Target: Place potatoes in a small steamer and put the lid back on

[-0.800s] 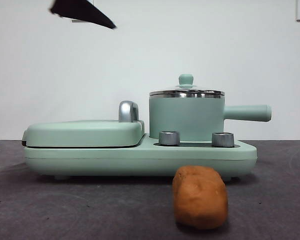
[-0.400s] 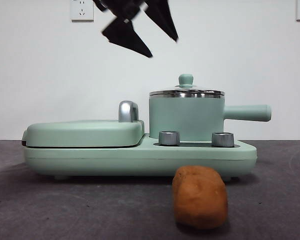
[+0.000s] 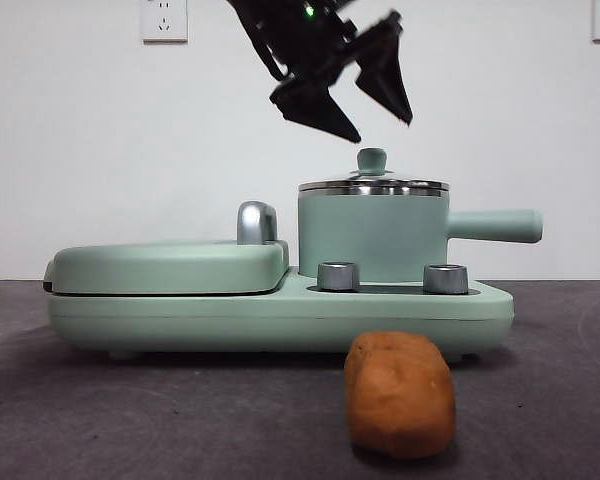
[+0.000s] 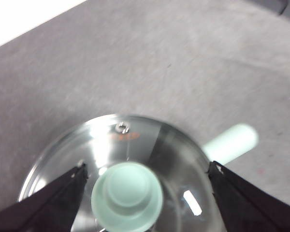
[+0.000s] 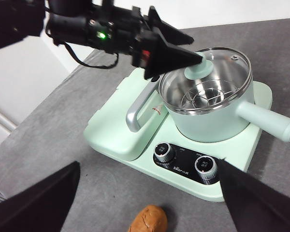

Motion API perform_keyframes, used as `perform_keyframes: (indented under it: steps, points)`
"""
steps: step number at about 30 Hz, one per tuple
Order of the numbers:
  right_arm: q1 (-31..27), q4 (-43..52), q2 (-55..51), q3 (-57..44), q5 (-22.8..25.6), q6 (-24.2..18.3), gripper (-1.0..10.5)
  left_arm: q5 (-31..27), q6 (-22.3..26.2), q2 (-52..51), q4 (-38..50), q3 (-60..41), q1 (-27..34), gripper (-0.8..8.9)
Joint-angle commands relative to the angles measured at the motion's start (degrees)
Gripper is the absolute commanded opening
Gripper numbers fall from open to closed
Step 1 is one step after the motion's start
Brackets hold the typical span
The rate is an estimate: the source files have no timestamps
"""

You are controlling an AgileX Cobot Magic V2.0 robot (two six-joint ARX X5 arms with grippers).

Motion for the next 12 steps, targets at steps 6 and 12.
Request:
perform_keyframes:
  steps: [6, 12]
  points:
    - [0.2, 0.3, 0.3, 1.0, -0.2, -0.6, 4.6, -3.0, -1.1, 2.8, 0.4, 1.7, -0.5, 3.96]
    - [0.9, 0.3, 0.3, 1.0, -0.1, -0.5, 4.6, -3.3, -1.5, 2.9, 0.5, 1.7, -0.4, 3.96]
